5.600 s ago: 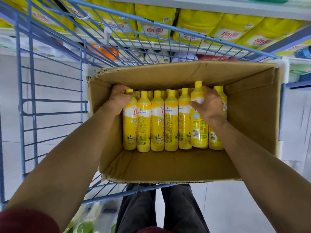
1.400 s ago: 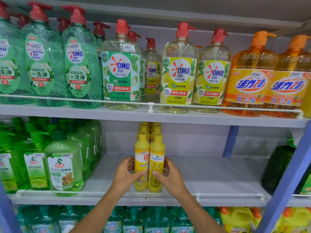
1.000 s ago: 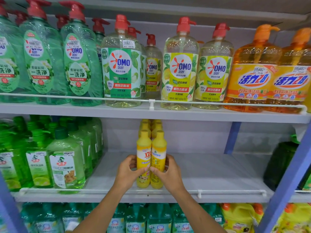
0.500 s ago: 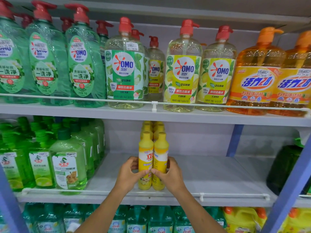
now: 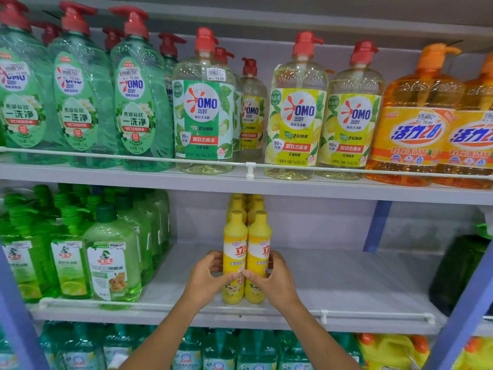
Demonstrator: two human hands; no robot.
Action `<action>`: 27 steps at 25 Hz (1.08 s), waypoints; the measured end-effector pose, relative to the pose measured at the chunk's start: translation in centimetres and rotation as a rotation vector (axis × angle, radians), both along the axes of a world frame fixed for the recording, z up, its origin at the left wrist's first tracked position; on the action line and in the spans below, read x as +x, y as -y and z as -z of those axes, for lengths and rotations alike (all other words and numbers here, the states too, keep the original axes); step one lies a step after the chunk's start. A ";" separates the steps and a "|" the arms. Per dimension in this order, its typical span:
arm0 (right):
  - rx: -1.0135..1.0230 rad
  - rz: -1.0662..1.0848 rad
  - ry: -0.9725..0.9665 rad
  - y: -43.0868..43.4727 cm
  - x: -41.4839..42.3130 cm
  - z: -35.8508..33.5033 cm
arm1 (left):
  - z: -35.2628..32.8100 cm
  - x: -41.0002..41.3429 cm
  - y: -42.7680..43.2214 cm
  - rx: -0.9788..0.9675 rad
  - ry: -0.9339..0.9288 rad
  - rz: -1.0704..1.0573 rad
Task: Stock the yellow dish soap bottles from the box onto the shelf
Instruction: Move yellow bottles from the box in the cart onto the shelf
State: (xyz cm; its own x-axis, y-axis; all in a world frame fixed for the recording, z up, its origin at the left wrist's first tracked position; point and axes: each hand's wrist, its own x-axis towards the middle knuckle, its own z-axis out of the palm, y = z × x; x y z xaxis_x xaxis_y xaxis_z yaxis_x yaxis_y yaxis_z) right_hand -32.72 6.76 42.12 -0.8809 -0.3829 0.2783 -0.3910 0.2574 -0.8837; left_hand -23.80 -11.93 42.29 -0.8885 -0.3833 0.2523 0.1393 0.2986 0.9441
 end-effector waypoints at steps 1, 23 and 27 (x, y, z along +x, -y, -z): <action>-0.011 -0.059 0.021 -0.4 -0.1 0.3 | 0.0 0.0 0.2 0.004 0.002 0.014; -0.056 0.051 -0.009 -0.1 0.4 2.0 | 1.2 0.0 -0.6 -0.014 -0.022 -0.046; -0.072 0.061 -0.009 -0.2 0.4 2.6 | 1.4 -0.1 -1.8 0.000 -0.033 -0.152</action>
